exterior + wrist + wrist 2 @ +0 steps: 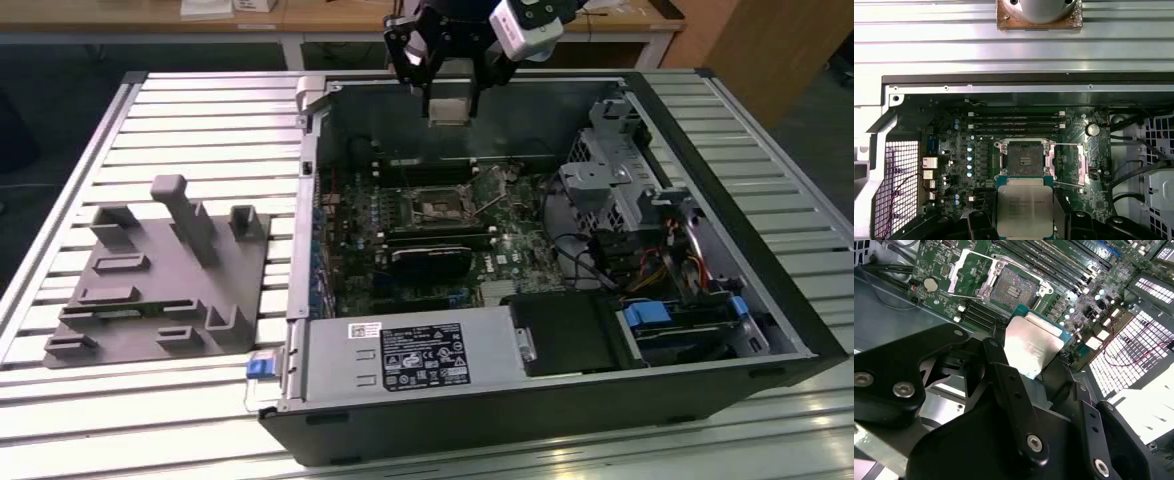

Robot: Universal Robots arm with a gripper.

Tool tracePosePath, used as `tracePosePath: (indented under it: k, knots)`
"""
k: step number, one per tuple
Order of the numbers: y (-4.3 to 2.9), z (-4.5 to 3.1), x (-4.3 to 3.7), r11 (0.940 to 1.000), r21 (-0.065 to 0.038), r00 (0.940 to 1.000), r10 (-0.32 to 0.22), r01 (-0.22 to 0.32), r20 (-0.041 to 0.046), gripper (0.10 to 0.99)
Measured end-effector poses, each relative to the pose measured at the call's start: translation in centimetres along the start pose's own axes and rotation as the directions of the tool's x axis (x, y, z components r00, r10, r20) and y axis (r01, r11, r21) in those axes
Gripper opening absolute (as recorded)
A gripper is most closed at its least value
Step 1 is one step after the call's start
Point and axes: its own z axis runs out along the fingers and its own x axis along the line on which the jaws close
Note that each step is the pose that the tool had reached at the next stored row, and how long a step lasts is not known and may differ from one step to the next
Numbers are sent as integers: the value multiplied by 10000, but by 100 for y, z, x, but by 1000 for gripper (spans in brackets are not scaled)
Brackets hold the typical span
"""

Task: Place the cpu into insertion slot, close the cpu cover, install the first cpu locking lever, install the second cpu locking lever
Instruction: 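Place the cpu into insertion slot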

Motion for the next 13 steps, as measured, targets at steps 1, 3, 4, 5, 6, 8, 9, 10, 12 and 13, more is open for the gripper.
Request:
tracePosePath:
  k: [1,3,4,5,6,8,9,10,12,13]
  knots:
    - [0,0,0,10000,0,10000,0,0,0,537]
    - [0,0,0,10000,-1,10000,0,0,0,537]
    - [0,2,0,10000,-1,10000,0,0,0,537]
    - [-1,10,0,10000,-3,10000,-1,1,3,537]
    - [-3,24,0,10000,-2,10000,-1,1,3,537]
    - [-5,56,-1,10000,-1,10000,-2,2,4,537]
    - [-7,73,-2,10000,-1,10000,-2,2,6,537]
    - [-9,90,-2,10000,-2,10000,-1,1,7,537]
    - [-12,127,-3,10000,-2,10000,-2,2,10,537]
    - [-13,145,-3,10000,-1,10000,-2,2,13,537]
